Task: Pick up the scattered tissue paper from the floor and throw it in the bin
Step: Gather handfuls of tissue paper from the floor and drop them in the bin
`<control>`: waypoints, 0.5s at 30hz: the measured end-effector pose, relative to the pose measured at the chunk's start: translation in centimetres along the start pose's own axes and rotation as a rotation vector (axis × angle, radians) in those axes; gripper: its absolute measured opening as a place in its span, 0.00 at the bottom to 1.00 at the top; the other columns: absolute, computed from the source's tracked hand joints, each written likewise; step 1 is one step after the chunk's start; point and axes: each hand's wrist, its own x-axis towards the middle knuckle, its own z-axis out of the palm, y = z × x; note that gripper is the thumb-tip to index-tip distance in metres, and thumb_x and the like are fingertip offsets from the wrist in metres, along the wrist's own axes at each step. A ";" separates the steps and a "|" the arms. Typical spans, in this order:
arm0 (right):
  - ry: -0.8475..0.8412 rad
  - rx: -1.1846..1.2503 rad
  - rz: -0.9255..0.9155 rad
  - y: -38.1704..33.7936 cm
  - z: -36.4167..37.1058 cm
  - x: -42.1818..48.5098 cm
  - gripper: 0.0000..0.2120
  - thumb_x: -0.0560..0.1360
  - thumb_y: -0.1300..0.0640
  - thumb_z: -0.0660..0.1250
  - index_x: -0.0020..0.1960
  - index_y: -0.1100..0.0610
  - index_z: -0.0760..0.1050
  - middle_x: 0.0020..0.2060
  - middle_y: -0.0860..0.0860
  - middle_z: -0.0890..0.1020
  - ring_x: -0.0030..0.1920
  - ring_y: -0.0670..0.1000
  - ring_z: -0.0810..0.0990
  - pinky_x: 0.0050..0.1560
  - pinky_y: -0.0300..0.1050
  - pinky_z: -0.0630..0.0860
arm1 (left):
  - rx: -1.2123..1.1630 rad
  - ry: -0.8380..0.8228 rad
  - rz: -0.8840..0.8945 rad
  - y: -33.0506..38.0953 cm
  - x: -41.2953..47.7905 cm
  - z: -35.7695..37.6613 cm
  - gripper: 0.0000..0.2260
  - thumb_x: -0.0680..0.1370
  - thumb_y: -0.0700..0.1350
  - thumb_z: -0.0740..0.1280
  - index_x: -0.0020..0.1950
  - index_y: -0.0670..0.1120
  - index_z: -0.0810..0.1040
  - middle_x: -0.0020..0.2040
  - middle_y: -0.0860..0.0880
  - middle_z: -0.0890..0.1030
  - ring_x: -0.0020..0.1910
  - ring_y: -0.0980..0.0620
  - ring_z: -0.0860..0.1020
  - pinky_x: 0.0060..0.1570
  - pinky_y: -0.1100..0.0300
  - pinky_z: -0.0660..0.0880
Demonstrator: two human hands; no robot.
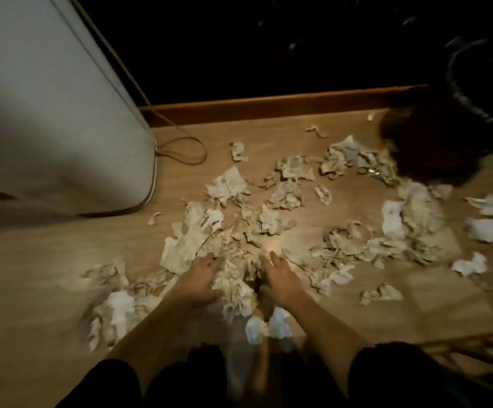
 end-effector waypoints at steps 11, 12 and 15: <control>0.655 0.210 -0.236 2.2 15.3 13.4 0.14 0.73 0.62 0.65 0.58 0.57 0.76 0.63 0.60 0.74 0.57 0.60 0.72 0.56 0.52 0.75 | 0.153 0.415 0.240 -4.8 10.8 14.5 0.26 0.73 0.54 0.63 0.69 0.55 0.62 0.69 0.47 0.65 0.68 0.46 0.64 0.66 0.56 0.65; 0.668 0.233 -0.257 2.4 15.3 13.6 0.13 0.73 0.63 0.64 0.57 0.58 0.77 0.62 0.60 0.75 0.56 0.60 0.73 0.55 0.52 0.75 | 0.077 0.475 0.282 -4.8 11.4 14.2 0.22 0.71 0.50 0.63 0.65 0.52 0.68 0.64 0.46 0.70 0.63 0.46 0.68 0.62 0.60 0.65; 0.629 0.236 -0.289 3.5 14.4 13.3 0.12 0.72 0.65 0.62 0.54 0.61 0.78 0.56 0.60 0.78 0.53 0.62 0.74 0.52 0.52 0.74 | -0.058 0.483 0.334 -4.7 13.7 12.4 0.18 0.64 0.40 0.65 0.53 0.43 0.77 0.51 0.41 0.77 0.51 0.42 0.75 0.48 0.63 0.64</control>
